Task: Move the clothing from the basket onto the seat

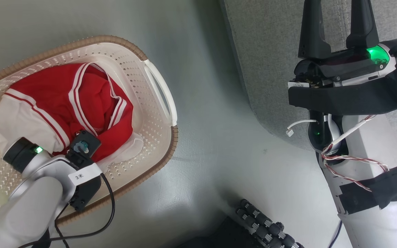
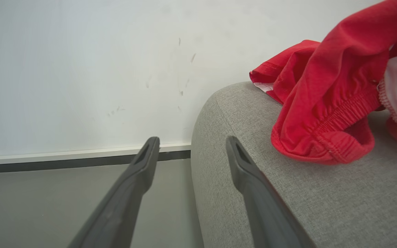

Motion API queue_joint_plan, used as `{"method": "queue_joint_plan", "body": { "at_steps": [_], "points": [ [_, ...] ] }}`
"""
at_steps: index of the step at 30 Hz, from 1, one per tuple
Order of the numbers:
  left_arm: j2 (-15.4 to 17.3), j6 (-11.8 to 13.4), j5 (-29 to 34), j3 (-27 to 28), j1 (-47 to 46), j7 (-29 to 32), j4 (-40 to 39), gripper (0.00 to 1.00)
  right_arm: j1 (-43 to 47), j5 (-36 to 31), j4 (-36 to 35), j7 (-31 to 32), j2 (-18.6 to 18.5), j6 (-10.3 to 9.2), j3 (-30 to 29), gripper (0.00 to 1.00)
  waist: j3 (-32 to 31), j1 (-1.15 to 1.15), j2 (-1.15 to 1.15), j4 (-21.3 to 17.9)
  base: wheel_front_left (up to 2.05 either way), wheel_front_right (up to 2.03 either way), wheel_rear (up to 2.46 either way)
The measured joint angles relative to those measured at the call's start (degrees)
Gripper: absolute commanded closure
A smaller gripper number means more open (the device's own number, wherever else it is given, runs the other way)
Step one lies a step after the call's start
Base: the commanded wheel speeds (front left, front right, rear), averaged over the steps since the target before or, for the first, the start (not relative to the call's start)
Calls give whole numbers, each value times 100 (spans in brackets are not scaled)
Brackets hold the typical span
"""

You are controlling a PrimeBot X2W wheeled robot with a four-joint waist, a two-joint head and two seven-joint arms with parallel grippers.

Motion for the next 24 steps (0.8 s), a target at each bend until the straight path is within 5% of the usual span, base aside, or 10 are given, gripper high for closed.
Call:
{"method": "queue_joint_plan", "body": {
  "at_steps": [10, 24],
  "points": [
    [-71, 0, -194, -151, -30, -125, 4, 100, -1, 40, 187, -1, 5, -24, -11, 0, -124, 0, 0, 10, 0, 0, 0],
    [-720, 0, -761, -101, -118, -1158, -198, 100, 185, -157, 679, -1, -102, 1, -237, 0, -762, 0, 0, 426, 0, 0, 0]
  ]
}}
